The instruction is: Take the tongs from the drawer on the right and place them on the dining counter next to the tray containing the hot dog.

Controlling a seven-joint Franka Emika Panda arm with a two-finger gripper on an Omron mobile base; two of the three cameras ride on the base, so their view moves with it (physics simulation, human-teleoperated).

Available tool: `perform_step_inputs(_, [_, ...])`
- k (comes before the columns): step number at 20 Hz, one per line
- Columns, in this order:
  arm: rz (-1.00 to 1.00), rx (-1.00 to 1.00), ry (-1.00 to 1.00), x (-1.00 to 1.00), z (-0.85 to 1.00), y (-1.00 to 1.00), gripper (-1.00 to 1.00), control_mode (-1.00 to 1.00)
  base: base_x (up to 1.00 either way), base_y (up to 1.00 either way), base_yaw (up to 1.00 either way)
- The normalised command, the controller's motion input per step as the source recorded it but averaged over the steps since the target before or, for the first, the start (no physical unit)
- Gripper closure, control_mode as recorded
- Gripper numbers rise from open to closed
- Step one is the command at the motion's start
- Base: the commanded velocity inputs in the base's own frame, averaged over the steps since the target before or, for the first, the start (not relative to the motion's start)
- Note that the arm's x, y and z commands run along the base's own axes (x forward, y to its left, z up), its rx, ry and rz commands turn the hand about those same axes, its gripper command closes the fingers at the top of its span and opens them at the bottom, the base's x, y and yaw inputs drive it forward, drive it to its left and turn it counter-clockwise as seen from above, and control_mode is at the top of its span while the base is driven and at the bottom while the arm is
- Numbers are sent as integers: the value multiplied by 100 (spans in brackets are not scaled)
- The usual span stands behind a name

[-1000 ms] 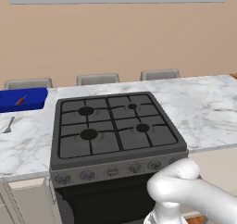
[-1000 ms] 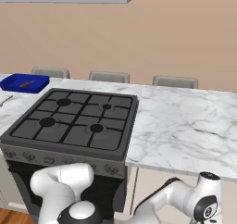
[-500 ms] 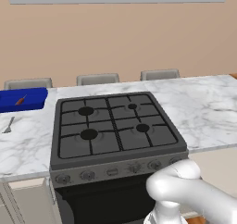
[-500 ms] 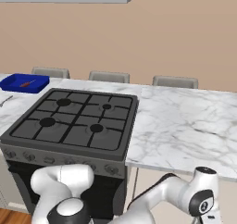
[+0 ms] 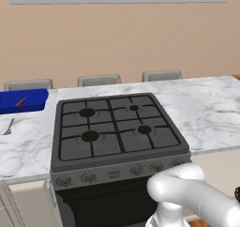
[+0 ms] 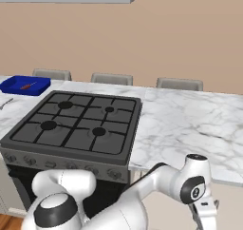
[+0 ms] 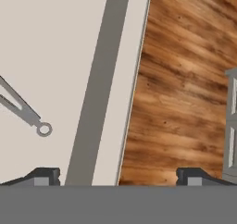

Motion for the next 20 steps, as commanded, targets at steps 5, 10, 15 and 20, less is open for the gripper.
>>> perform_step_inputs(5, [20, 0, 0, 21, 2, 30, -100, -100, 0, 0, 0])
perform_step_inputs(10, [22, 0, -11, 0, 0, 15, -100, -100, 0, 0, 0])
perform_step_inputs(15, [29, 0, -7, 6, 0, 6, -100, -100, 0, 0, 0])
perform_step_inputs(20, [24, 2, 8, 20, 0, 1, -100, -100, 0, 0, 0])
